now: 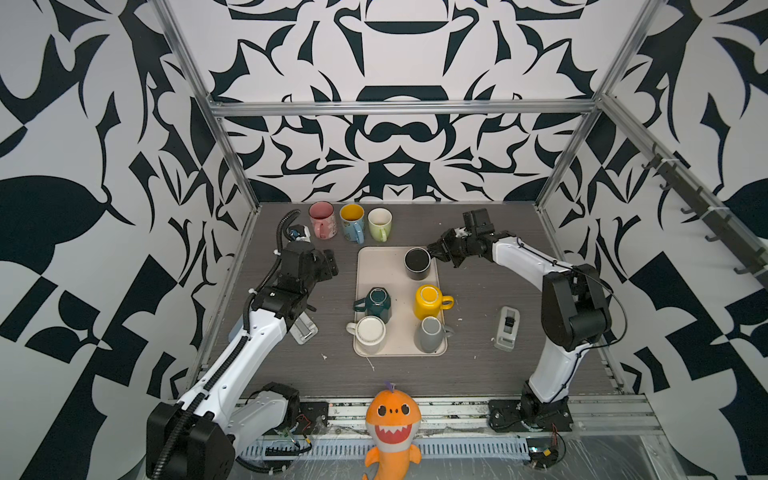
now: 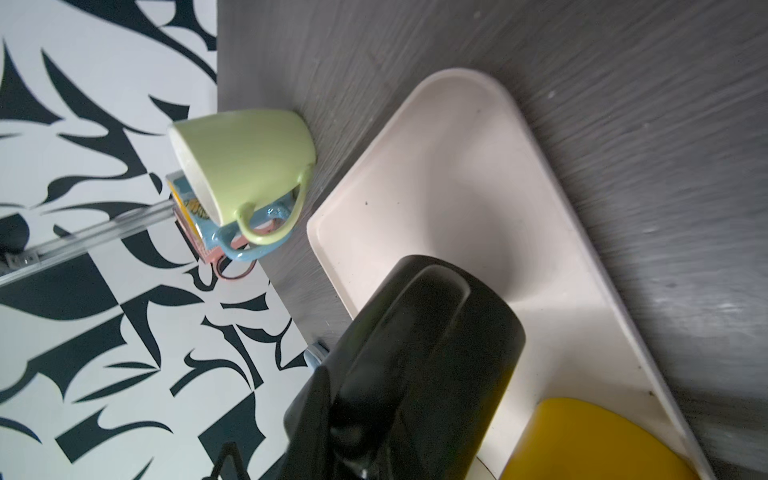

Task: Turn the mug right side up
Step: 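Lift and rotate the black mug with the right gripper, then carry the black mug toward the left gripper while the left arm reaches to it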

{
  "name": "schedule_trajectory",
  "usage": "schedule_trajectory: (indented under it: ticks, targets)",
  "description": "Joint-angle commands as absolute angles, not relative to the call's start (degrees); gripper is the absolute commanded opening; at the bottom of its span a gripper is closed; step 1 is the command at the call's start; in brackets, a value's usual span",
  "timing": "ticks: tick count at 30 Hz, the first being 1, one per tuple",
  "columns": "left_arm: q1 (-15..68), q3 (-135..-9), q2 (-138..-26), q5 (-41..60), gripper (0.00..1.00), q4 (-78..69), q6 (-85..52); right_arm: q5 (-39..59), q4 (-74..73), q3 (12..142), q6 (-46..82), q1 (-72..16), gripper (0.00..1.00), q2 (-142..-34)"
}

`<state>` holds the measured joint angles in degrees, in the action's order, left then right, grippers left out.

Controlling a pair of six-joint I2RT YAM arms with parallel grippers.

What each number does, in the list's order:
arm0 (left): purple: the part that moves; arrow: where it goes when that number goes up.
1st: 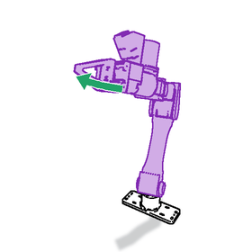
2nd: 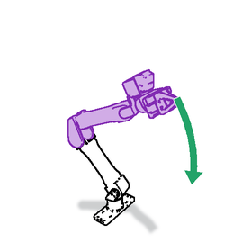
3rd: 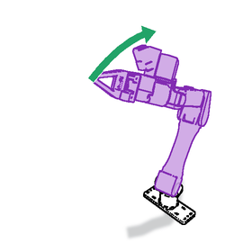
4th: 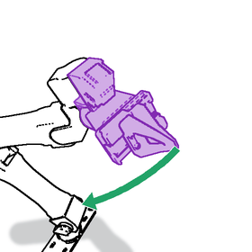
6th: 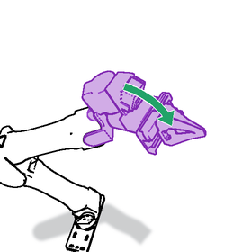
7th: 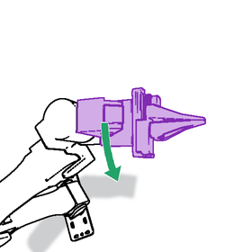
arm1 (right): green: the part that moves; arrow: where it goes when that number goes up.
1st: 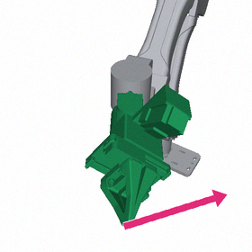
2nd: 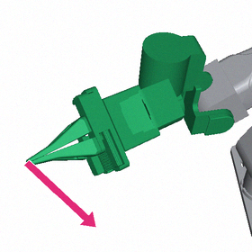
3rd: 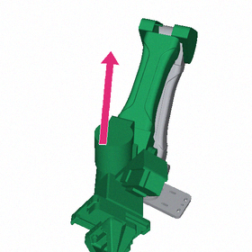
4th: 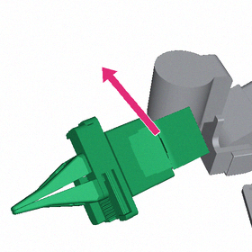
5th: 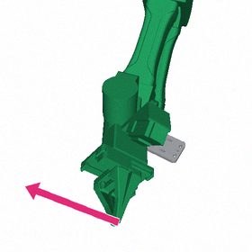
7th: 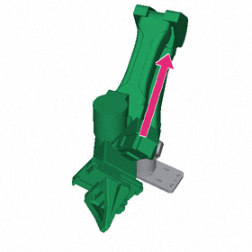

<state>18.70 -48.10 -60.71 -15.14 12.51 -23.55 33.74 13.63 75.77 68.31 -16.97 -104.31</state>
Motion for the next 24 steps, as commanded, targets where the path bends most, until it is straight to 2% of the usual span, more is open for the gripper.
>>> schedule_trajectory:
  ticks: [1,7,13,24]
  targets:
    - [18.4,-50.9,-60.7,-13.8,0.78,13.6,-23.4,33.3,7.9,76.0,62.2,-19.2,0.00,-98.7]
    - [18.4,-53.9,-62.4,-9.8,0.77,13.6,-23.1,25.3,11.8,77.4,50.1,-23.7,0.00,-94.9]
    - [18.4,-57.3,-64.1,-4.9,0.76,13.5,-23.1,10.8,13.3,77.3,36.9,-29.5,0.00,-89.9]
    - [18.4,-63.4,-66.3,3.1,0.73,13.1,-22.2,-14.8,2.6,69.3,13.2,-40.8,0.00,-79.7]
